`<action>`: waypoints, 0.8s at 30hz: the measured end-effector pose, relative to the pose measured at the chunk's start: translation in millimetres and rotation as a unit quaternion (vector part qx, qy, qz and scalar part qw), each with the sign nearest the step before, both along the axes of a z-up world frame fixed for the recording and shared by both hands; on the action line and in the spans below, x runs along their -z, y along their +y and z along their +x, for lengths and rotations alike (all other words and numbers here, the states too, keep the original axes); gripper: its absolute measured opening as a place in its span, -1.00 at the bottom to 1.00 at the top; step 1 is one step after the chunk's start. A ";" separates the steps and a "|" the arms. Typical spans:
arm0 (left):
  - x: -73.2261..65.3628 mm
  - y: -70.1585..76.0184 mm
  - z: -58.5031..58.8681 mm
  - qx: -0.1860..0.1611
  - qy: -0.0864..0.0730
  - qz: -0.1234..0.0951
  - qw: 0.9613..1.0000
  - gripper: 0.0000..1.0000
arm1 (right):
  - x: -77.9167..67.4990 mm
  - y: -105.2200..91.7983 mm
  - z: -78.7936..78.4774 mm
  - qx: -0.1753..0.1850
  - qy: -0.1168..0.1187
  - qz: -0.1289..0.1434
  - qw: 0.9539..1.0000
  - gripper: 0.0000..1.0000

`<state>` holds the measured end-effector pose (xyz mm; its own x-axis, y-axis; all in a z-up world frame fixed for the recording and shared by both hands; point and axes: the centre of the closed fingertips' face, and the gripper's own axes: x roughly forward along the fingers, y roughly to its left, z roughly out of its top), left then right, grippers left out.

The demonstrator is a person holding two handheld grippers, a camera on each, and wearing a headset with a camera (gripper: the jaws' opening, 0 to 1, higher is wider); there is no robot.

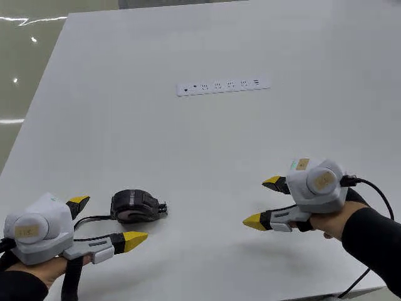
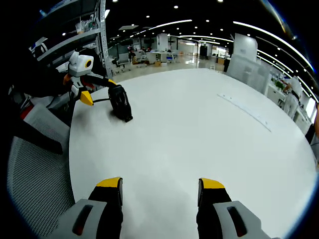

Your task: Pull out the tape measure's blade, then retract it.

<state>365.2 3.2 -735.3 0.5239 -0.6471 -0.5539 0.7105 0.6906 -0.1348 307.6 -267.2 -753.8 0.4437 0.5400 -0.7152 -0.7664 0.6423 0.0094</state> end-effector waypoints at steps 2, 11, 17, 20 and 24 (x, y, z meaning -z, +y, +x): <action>0.8 1.3 -1.8 0.006 -0.002 0.007 1.000 0.99 | 2.2 -5.1 -4.1 -0.003 0.001 -0.007 1.000 0.18; 2.5 8.3 -5.9 0.018 -0.004 0.014 1.000 0.99 | -1.9 -36.3 -5.2 0.025 -0.002 -0.007 1.000 0.22; 3.2 24.3 -4.9 0.012 -0.010 0.033 0.999 0.99 | -4.2 -56.0 -10.1 0.035 0.001 -0.003 0.999 0.31; 0.7 28.4 -4.8 0.006 -0.003 0.023 1.000 0.99 | -7.0 -68.3 -13.0 0.045 0.005 0.005 0.999 0.42; 2.0 31.0 -7.5 0.020 -0.006 0.037 0.999 0.99 | -11.8 -84.5 -15.7 0.059 0.001 0.005 0.998 0.52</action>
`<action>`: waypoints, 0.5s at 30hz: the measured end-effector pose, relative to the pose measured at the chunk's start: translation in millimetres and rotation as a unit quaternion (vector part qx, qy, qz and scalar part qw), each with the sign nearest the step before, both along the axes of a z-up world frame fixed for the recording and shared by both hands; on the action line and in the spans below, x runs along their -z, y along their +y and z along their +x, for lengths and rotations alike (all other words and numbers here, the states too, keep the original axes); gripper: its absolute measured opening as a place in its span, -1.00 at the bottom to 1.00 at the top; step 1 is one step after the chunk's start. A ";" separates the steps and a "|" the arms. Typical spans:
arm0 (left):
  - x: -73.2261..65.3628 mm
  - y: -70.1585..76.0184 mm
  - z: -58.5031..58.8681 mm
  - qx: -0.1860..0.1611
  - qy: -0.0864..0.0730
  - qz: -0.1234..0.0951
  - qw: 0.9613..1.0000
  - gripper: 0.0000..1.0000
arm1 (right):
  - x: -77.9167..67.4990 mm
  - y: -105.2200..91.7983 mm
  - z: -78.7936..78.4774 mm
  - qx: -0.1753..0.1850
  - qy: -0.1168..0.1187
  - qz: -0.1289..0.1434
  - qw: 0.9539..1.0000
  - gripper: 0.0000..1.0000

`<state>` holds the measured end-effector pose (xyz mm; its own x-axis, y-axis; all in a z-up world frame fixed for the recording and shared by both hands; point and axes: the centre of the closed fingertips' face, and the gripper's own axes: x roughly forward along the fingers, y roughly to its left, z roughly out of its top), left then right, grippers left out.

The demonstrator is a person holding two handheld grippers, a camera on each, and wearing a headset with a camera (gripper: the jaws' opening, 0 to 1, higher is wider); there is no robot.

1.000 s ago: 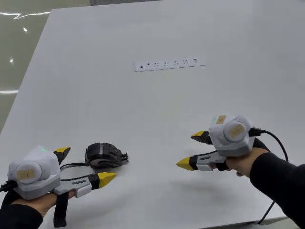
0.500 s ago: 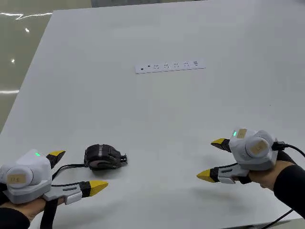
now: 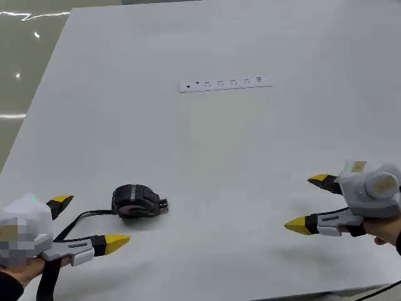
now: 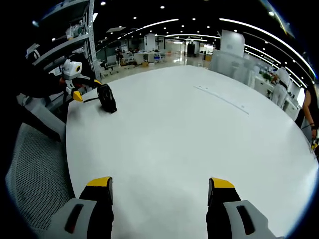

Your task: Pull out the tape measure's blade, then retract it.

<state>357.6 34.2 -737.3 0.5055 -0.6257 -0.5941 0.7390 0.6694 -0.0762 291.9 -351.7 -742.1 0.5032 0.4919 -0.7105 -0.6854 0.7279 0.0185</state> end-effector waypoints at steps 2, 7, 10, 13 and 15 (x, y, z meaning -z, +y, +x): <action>0.0 0.8 -0.5 0.001 0.003 -0.003 1.000 0.99 | -2.1 -5.3 -0.4 0.007 -0.003 -0.004 1.000 0.56; 2.6 7.0 -1.9 -0.005 0.015 0.006 1.000 0.99 | -8.2 -10.7 -2.6 0.009 -0.009 -0.014 1.000 0.77; 2.1 9.2 -2.9 -0.002 0.011 0.011 1.000 0.99 | -8.0 -13.3 -5.1 0.009 -0.007 -0.015 1.000 0.87; 1.0 10.3 -3.5 0.000 0.008 0.013 1.000 0.99 | -8.9 -14.8 -6.7 0.012 -0.006 -0.014 1.000 0.95; 0.6 10.7 -4.0 -0.001 0.007 0.013 1.000 0.99 | -10.0 -14.7 -7.7 0.009 -0.009 -0.013 1.000 0.98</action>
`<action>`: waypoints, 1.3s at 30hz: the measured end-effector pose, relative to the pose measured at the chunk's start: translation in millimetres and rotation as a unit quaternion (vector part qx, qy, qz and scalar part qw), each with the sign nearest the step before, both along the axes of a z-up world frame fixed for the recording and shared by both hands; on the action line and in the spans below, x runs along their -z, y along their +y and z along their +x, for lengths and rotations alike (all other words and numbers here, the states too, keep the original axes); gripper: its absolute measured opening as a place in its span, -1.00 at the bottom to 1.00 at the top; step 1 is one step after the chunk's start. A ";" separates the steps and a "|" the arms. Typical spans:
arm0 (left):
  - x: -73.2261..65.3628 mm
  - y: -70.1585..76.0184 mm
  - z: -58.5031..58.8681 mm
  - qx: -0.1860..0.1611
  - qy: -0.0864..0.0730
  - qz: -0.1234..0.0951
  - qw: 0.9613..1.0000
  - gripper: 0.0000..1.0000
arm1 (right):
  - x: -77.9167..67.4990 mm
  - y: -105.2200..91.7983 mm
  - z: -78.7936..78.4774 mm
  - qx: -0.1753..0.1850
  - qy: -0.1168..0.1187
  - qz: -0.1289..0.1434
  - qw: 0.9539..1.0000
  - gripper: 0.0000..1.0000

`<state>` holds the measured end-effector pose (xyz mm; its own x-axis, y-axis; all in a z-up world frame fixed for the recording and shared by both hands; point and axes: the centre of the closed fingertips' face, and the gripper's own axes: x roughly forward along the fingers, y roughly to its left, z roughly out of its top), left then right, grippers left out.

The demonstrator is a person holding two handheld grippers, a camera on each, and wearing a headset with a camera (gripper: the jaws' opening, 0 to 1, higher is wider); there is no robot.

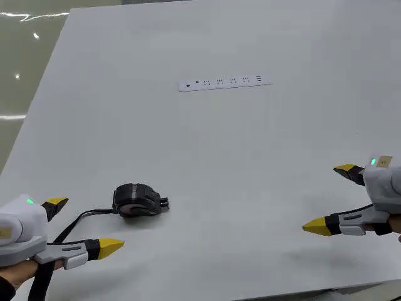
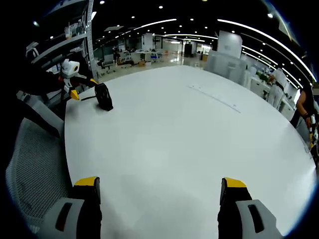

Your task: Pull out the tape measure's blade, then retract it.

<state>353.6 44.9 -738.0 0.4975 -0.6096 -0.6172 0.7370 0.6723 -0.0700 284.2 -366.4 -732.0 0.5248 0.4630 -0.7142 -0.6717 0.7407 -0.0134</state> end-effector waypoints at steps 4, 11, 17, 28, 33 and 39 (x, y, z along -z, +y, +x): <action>0.1 -0.2 -1.4 -0.001 0.000 -0.001 1.000 0.99 | -1.6 0.1 -0.7 -0.005 -0.004 0.003 1.000 0.98; -0.5 -2.1 -3.0 0.004 -0.001 0.002 1.000 0.99 | -0.9 -4.2 -4.5 -0.012 -0.005 0.000 1.000 0.98; -0.6 -1.2 -3.4 0.003 -0.002 0.005 1.000 0.99 | 0.7 -7.6 -9.1 -0.011 -0.004 -0.003 1.000 0.98; -2.2 -1.2 -6.9 0.005 -0.004 0.010 1.000 0.99 | 3.5 -10.9 -12.5 -0.014 -0.005 -0.006 1.000 0.98; -4.8 -1.5 -5.8 0.006 -0.006 0.011 1.000 0.99 | 3.9 -13.7 -13.2 -0.013 -0.005 -0.005 1.000 0.98; -5.2 -1.3 -5.9 0.009 -0.006 0.013 1.000 0.99 | 1.6 -14.7 -11.9 -0.009 -0.008 -0.004 1.000 0.98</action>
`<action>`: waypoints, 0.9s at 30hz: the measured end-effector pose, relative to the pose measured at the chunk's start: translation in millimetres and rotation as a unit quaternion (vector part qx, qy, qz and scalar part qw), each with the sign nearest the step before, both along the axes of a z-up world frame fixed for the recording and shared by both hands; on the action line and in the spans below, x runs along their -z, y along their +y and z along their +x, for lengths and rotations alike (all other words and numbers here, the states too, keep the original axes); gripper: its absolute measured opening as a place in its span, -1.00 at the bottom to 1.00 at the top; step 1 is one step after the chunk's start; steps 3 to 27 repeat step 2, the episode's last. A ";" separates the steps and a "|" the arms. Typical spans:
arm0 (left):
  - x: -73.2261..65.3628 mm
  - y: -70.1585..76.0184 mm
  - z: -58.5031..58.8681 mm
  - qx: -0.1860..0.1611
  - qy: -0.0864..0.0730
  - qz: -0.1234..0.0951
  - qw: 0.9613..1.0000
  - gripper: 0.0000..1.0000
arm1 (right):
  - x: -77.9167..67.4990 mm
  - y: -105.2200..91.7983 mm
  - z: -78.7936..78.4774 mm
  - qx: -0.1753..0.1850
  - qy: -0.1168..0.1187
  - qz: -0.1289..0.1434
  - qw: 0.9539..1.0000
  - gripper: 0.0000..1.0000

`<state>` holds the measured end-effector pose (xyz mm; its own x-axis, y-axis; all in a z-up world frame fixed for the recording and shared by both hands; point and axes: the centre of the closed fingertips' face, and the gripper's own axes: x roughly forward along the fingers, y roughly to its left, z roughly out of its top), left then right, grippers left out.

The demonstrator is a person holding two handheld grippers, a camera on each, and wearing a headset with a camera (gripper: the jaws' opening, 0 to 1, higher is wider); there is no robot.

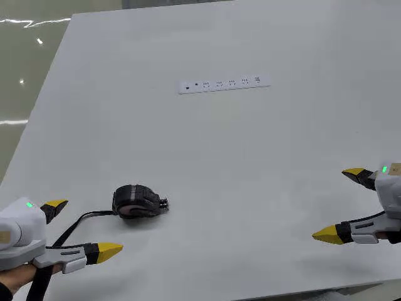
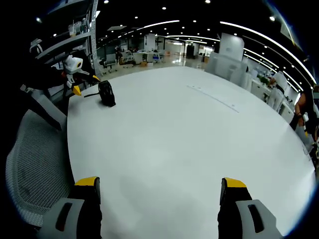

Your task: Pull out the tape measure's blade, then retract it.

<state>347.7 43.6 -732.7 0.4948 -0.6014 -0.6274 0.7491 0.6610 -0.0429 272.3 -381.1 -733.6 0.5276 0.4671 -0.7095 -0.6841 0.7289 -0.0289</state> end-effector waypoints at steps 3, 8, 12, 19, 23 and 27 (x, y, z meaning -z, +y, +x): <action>-0.1 0.6 0.0 0.000 0.000 0.001 1.000 0.99 | -0.3 0.4 -0.2 -0.001 0.000 0.000 1.000 0.98; -0.1 0.6 0.0 0.000 0.000 0.001 1.000 0.99 | -0.3 0.4 -0.2 -0.001 0.000 0.000 1.000 0.98; -0.1 0.6 0.0 0.000 0.000 0.001 1.000 0.99 | -0.3 0.4 -0.2 -0.001 0.000 0.000 1.000 0.98; -0.1 0.6 0.0 0.000 0.000 0.001 1.000 0.99 | -0.3 0.4 -0.2 -0.001 0.000 0.000 1.000 0.98; -0.1 0.6 0.0 0.000 0.000 0.001 1.000 0.99 | -0.3 0.4 -0.2 -0.001 0.000 0.000 1.000 0.98; -0.1 0.6 0.0 0.000 0.000 0.001 1.000 0.99 | -0.3 0.4 -0.2 -0.001 0.000 0.000 1.000 0.98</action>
